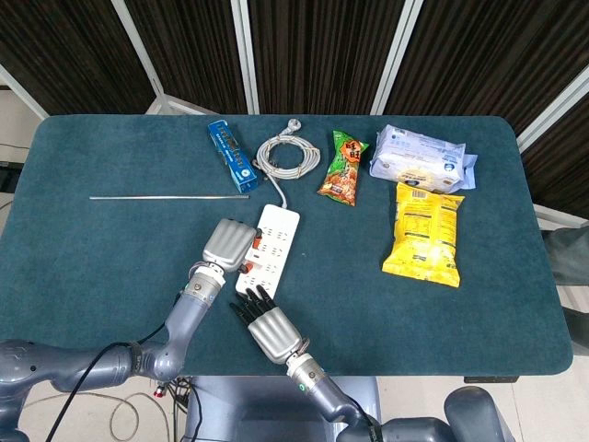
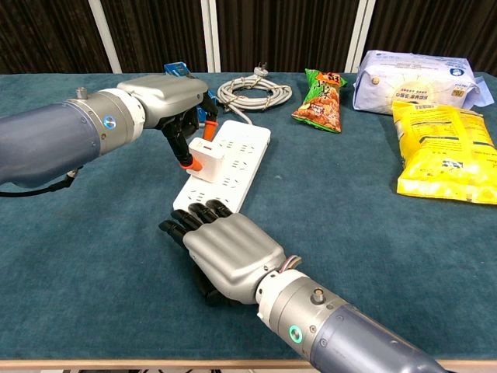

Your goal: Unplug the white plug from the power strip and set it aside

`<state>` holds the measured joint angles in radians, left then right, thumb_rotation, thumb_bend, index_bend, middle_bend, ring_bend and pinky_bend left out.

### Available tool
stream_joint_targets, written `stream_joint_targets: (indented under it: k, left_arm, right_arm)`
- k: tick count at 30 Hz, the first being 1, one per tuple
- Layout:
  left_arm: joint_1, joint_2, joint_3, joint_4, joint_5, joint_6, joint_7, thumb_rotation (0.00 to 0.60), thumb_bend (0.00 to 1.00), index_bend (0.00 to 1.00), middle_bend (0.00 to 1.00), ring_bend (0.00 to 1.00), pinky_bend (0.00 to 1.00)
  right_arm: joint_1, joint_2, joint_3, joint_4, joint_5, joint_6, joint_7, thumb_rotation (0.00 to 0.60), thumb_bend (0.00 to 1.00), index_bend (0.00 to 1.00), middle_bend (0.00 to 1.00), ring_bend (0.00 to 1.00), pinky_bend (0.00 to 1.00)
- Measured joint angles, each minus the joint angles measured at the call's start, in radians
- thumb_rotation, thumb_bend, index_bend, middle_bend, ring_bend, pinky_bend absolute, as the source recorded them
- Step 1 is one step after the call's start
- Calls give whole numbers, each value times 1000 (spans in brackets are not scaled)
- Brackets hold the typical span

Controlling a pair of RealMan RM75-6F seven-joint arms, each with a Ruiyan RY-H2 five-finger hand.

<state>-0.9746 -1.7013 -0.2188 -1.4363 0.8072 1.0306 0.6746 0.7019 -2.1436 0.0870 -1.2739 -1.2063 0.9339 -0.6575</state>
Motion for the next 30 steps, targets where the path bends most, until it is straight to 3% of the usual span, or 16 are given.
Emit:
stream_joint_targets:
  k: [30]
  left_arm:
    - [14,22,5,-51,-2,-9,-20,600,359,824,844,551,547]
  right_arm:
    - [-2,-11,-2,2,-7,-4,-1,600,804,32,25,0,0]
